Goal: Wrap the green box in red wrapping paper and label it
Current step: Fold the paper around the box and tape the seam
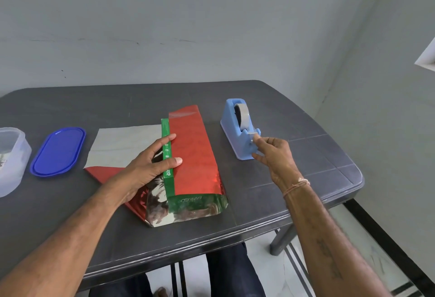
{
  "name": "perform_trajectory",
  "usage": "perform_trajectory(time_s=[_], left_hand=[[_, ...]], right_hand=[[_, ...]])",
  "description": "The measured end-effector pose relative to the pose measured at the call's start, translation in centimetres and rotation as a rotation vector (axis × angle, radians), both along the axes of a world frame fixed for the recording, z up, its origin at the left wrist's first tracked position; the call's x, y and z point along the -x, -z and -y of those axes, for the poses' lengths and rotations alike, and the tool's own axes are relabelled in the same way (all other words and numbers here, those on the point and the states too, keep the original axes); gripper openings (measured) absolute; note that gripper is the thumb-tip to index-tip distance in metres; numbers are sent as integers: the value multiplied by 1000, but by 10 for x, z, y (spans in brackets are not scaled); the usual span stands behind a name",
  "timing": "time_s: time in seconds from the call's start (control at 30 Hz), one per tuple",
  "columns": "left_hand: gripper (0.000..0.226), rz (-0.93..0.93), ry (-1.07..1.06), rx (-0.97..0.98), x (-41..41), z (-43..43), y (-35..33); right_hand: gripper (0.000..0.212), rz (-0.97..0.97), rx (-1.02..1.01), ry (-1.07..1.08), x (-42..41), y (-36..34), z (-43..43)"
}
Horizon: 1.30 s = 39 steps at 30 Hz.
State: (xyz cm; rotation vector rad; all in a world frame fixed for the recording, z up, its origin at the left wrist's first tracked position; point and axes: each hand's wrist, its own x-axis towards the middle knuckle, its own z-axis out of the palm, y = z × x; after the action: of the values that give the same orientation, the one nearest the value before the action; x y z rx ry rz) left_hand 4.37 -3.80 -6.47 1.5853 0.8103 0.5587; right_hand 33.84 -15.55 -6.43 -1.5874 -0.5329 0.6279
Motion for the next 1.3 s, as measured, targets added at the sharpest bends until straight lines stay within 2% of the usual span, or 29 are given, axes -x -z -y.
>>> perform_trajectory(time_s=[0.37, 0.43, 0.5, 0.6, 0.73, 0.93, 1.03, 1.13, 1.2, 1.3], left_hand=[[69, 12, -14, 45, -2, 1, 0], [70, 17, -9, 51, -2, 1, -1], [71, 21, 0, 47, -2, 0, -1], [71, -35, 4, -7, 0, -1, 1], [70, -56, -3, -31, -1, -4, 1], [70, -65, 19, -3, -3, -6, 5], [71, -63, -5, 1, 4, -12, 11], [84, -88, 19, -18, 4, -18, 10], [91, -111, 32, -15, 3, -22, 7], [93, -120, 49, -3, 2, -26, 4]], right_hand=[[30, 32, 25, 103, 0, 18, -10], [35, 143, 98, 141, 1, 29, -9], [32, 199, 132, 167, 4, 40, -2], [25, 114, 92, 128, 6, 39, 7], [19, 37, -1, -115, 25, 21, 17], [20, 240, -63, -524, 54, -34, -3], [19, 422, 12, -748, 72, -63, -40], [12, 571, 157, -933, 83, -76, -77], [12, 636, 259, -1012, 86, -77, -96], [24, 690, 350, -1047, 88, -78, -112]])
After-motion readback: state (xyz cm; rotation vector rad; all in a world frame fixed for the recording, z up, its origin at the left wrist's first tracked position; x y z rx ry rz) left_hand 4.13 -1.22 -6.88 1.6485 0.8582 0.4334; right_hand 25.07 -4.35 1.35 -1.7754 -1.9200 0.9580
